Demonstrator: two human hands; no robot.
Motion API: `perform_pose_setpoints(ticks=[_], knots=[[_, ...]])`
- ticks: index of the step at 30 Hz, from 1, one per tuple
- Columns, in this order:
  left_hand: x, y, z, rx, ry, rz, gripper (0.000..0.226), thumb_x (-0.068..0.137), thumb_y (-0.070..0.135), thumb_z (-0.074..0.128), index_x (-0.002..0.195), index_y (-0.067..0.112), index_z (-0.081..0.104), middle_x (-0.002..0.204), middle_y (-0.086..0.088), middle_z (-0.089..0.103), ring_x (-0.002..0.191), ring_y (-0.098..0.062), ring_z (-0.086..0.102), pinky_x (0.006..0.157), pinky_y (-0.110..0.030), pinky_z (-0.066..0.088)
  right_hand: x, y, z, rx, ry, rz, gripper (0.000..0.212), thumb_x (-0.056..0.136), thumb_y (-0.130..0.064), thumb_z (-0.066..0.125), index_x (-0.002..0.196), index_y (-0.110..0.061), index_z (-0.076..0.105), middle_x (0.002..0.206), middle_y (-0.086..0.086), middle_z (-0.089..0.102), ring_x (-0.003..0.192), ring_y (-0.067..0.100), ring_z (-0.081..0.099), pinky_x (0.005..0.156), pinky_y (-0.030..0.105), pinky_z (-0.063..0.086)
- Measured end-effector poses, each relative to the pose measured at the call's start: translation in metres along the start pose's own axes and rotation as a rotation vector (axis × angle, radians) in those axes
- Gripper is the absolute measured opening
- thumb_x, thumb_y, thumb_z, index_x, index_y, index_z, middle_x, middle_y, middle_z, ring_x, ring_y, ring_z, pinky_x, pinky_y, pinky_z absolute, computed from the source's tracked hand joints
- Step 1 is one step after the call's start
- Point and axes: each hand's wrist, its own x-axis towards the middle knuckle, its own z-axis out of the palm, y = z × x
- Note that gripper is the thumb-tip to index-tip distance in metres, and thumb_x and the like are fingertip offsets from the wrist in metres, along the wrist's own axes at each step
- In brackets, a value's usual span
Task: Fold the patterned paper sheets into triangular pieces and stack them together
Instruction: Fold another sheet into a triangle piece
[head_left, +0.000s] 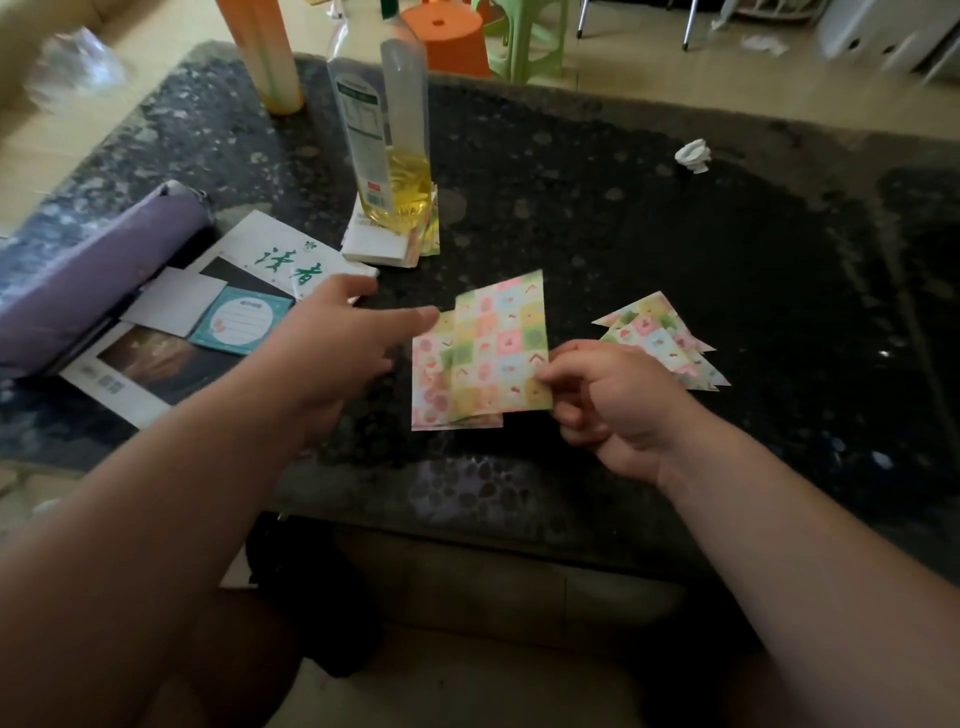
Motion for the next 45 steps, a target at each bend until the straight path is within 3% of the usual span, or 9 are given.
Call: perform_pose_setpoints(ticks=[8,12,21,25,30,33,40,43,45], knots=[[-0.020,-0.002,0.059,-0.301,-0.453,-0.190,0.056,0.070,0.014,0.076,0.123,0.011,0.061,0.114,-0.013,0.076,0.102,-0.027,0.072,0.090,-0.042,0.056,-0.042,0.022,-0.070,0.128,-0.150,0.018,0.032,0.083,-0.001,0.054,0.059,-0.021,0.048,0.056,0.000,0.037,0.035,0.007,0.029,0.038,0.019,0.017],[-0.028,0.001,0.089,-0.178,-0.446,-0.137,0.043,0.080,0.006,0.075,0.121,0.012,0.064,0.111,-0.011,0.077,0.106,-0.027,0.073,0.100,-0.046,0.053,-0.064,0.025,-0.093,0.041,-0.099,0.010,0.007,0.082,-0.008,0.068,0.077,-0.013,0.065,0.051,0.001,0.048,0.032,0.006,0.032,0.037,0.020,0.018],[-0.040,0.013,0.126,0.360,-0.519,0.046,0.021,0.073,0.024,0.086,0.083,0.012,0.073,0.069,-0.006,0.074,0.052,-0.013,0.064,0.049,-0.023,0.044,-0.077,0.037,-0.137,-0.202,0.114,0.039,0.005,0.089,-0.011,0.078,0.093,-0.010,0.074,0.065,0.000,0.070,0.042,0.002,0.058,0.037,0.015,0.038],[-0.035,0.011,0.133,0.473,-0.461,0.168,0.012,0.081,0.020,0.085,0.081,0.014,0.074,0.061,-0.013,0.069,0.044,-0.015,0.056,0.046,-0.024,0.040,-0.071,0.043,-0.147,-0.473,0.201,-0.116,0.008,0.085,-0.017,0.083,0.085,-0.023,0.078,0.080,-0.007,0.078,0.074,0.004,0.073,0.069,0.023,0.057],[-0.032,0.005,0.133,0.353,-0.294,0.507,0.028,0.081,-0.008,0.076,0.075,0.020,0.074,0.090,0.012,0.079,0.092,-0.003,0.073,0.089,-0.030,0.055,-0.063,0.050,-0.147,-0.663,0.395,-0.565,0.018,0.084,-0.014,0.082,0.081,-0.031,0.078,0.083,-0.011,0.073,0.070,0.005,0.064,0.062,0.013,0.048],[-0.029,-0.006,0.122,0.445,-0.283,0.721,0.034,0.078,-0.005,0.075,0.076,0.029,0.071,0.102,0.023,0.074,0.106,0.000,0.068,0.095,-0.035,0.056,-0.059,0.054,-0.145,-0.701,0.386,-0.769,0.022,0.082,-0.003,0.078,0.083,-0.026,0.077,0.101,-0.015,0.071,0.086,0.008,0.068,0.071,0.013,0.051],[-0.024,-0.037,0.104,0.705,-0.404,0.829,0.039,0.079,0.013,0.082,0.077,0.048,0.064,0.111,0.034,0.064,0.111,0.004,0.061,0.095,-0.020,0.050,-0.053,0.068,-0.133,-0.929,0.272,-0.729,0.015,0.087,-0.010,0.076,0.089,-0.024,0.077,0.108,-0.017,0.060,0.087,0.004,0.062,0.075,0.017,0.052],[-0.028,-0.050,0.100,0.805,-0.412,0.853,0.022,0.086,0.016,0.078,0.089,0.038,0.075,0.119,0.031,0.060,0.110,0.007,0.056,0.097,-0.007,0.036,-0.050,0.072,-0.126,-1.132,0.179,-0.574,0.015,0.089,-0.025,0.078,0.101,-0.031,0.072,0.116,-0.021,0.051,0.086,0.000,0.055,0.077,0.021,0.051],[-0.027,-0.062,0.100,0.833,-0.408,0.905,0.016,0.086,0.013,0.078,0.094,0.027,0.080,0.123,0.018,0.066,0.111,0.002,0.057,0.100,-0.015,0.040,-0.050,0.073,-0.118,-1.214,0.115,-0.507,0.025,0.089,-0.035,0.077,0.112,-0.035,0.069,0.121,-0.023,0.047,0.088,0.001,0.053,0.079,0.022,0.051]])
